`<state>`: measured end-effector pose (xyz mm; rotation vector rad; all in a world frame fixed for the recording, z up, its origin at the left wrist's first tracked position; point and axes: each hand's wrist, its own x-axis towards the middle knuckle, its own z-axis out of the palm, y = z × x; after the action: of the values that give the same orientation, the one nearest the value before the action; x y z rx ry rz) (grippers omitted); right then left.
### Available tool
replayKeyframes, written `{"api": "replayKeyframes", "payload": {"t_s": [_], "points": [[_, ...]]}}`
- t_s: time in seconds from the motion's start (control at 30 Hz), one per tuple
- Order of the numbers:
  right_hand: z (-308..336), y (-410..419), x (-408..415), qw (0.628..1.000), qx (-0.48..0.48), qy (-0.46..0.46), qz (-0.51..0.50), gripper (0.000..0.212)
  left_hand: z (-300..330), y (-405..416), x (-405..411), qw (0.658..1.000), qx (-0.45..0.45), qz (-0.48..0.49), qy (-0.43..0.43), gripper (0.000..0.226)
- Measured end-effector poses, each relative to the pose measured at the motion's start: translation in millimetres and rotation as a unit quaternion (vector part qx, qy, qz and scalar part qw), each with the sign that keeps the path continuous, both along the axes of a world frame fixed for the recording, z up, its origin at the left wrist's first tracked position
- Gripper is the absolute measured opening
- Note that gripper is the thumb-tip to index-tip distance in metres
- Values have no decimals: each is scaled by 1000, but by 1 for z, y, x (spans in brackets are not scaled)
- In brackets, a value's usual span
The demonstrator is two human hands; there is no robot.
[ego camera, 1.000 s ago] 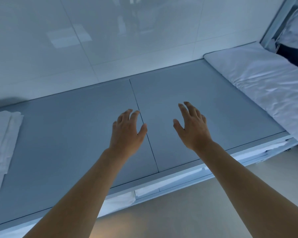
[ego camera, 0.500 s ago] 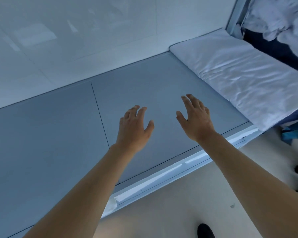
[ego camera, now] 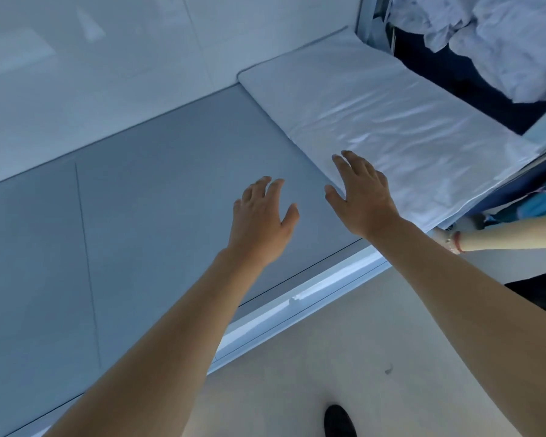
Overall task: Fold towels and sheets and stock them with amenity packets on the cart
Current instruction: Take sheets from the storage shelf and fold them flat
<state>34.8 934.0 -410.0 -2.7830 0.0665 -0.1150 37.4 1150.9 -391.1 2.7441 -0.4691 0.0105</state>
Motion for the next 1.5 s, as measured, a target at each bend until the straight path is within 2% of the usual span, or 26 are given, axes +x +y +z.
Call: {"api": "replayKeyframes", "payload": {"t_s": [0.27, 0.63, 0.97, 1.5], "points": [[-33, -56, 42, 998, -36, 51, 32, 67, -15, -58, 31, 999, 22, -8, 25, 58], [-51, -41, 74, 997, -44, 38, 56, 76, -30, -51, 64, 999, -5, 23, 22, 57], [-52, 22, 50, 997, -56, 46, 38, 90, -32, -4, 47, 999, -12, 40, 21, 55], [-46, 189, -30, 996, -39, 66, 45, 93, -22, 120, -13, 999, -6, 52, 13, 53]]}}
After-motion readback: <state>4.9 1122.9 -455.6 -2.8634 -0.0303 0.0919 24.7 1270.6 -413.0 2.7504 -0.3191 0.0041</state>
